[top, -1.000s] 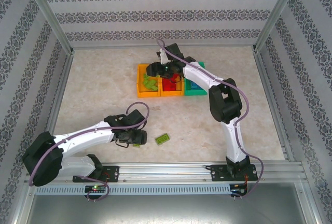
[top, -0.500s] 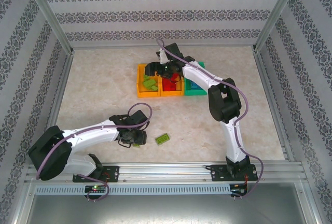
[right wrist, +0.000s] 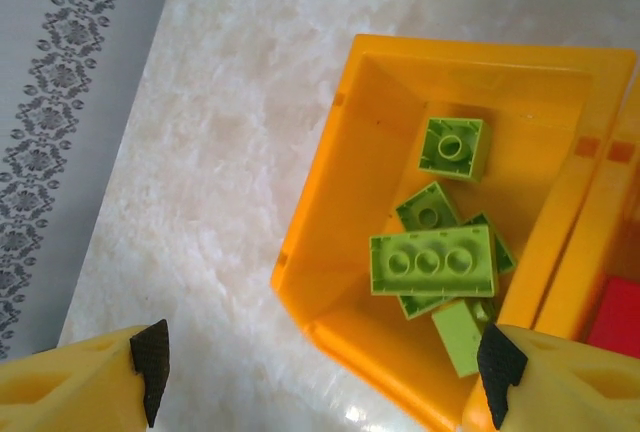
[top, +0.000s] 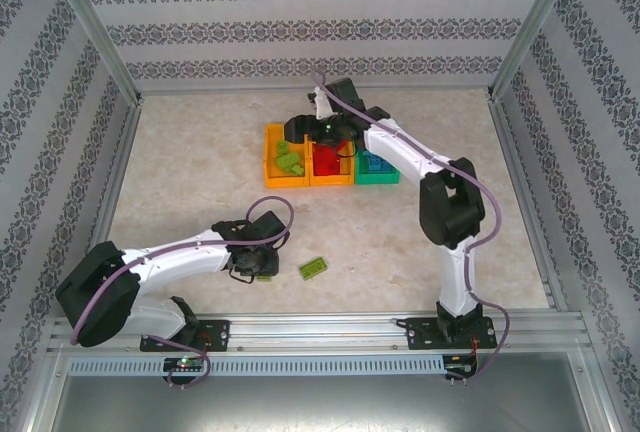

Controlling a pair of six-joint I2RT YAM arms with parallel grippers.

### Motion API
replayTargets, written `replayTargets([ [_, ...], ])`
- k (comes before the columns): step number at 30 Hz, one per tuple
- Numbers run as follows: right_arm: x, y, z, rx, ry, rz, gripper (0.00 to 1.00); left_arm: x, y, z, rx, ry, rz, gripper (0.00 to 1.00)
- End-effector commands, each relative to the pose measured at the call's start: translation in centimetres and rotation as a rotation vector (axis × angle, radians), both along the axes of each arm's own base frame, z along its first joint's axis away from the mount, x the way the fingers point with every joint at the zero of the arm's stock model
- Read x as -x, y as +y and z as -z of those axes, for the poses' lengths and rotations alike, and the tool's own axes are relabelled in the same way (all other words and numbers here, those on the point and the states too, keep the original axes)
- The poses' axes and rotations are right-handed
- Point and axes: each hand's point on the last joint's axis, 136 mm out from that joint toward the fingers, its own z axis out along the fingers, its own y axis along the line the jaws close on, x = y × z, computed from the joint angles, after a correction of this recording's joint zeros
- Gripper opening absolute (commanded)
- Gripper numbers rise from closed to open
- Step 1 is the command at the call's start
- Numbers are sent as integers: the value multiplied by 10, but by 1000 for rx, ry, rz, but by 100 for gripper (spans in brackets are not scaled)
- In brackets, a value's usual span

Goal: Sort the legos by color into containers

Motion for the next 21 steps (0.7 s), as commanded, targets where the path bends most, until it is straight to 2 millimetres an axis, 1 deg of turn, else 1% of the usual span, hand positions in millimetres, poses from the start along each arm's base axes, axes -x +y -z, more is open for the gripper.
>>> replayTargets([
  [1, 16, -19, -19, 27, -77, 2, 83, -12, 4, -21, -56, -62, -2, 26],
  [3, 35, -26, -8, 50, -91, -29, 85, -21, 7, -36, -71, -89, 2, 27],
  [5, 55, -33, 9, 70, -91, -60, 85, -35, 10, -53, -74, -128, -6, 28],
  [8, 88, -43, 38, 116, -69, -97, 86, -69, 13, -80, -36, -201, -31, 28],
  [10, 112, -47, 52, 125, -65, -106, 87, -98, 16, -98, 2, -242, -51, 28],
  [14, 154, -51, 71, 194, -85, -116, 90, -153, 16, -123, 60, -284, -59, 28],
  [18, 187, -52, 85, 290, -113, -144, 93, -198, 2, -136, 69, -296, -4, 28],
  [21, 206, -49, 94, 308, -95, -157, 94, -226, -5, -133, 81, -284, 3, 28],
])
